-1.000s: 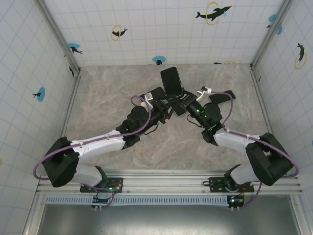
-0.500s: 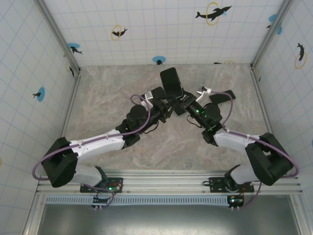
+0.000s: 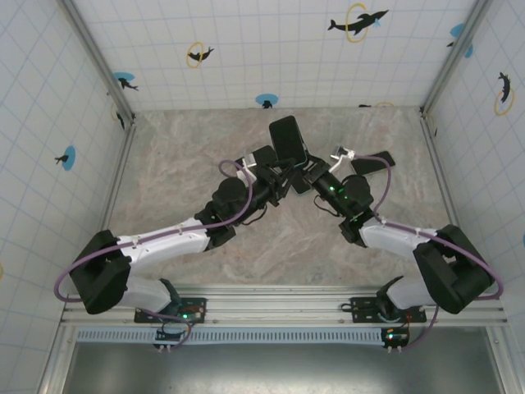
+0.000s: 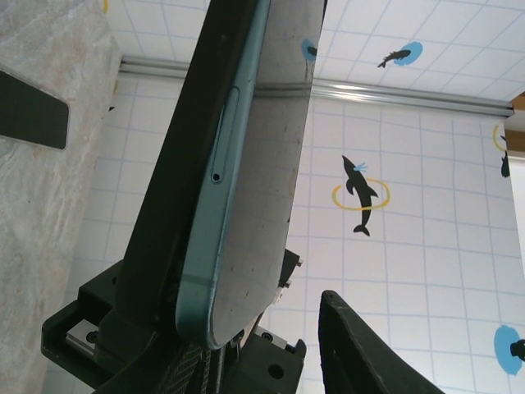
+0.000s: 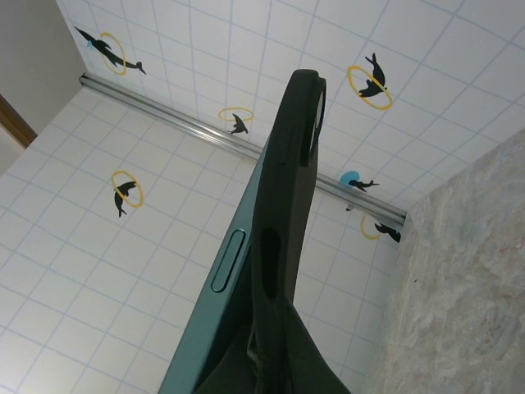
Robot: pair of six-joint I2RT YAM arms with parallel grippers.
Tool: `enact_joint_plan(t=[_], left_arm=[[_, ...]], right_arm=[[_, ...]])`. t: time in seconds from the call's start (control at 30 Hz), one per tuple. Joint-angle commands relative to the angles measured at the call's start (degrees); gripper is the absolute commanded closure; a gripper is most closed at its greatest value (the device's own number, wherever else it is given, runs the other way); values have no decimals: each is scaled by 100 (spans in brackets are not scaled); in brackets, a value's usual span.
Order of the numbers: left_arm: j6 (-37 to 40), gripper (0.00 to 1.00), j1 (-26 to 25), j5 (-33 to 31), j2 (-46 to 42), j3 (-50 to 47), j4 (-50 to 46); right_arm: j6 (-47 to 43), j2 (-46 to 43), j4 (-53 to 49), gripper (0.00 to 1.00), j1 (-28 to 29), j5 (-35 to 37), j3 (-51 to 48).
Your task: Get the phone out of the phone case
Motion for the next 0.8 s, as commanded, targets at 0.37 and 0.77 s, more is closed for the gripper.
enact_joint_plan(t=[0.37, 0.77], left_arm=[[-477, 66, 44, -734, 283, 195, 161], [-384, 91, 25, -660, 178, 396, -361]], right_arm=[[-186, -541, 1053, 98, 620, 681, -522], [-399, -540, 250, 98, 937, 1461, -435]])
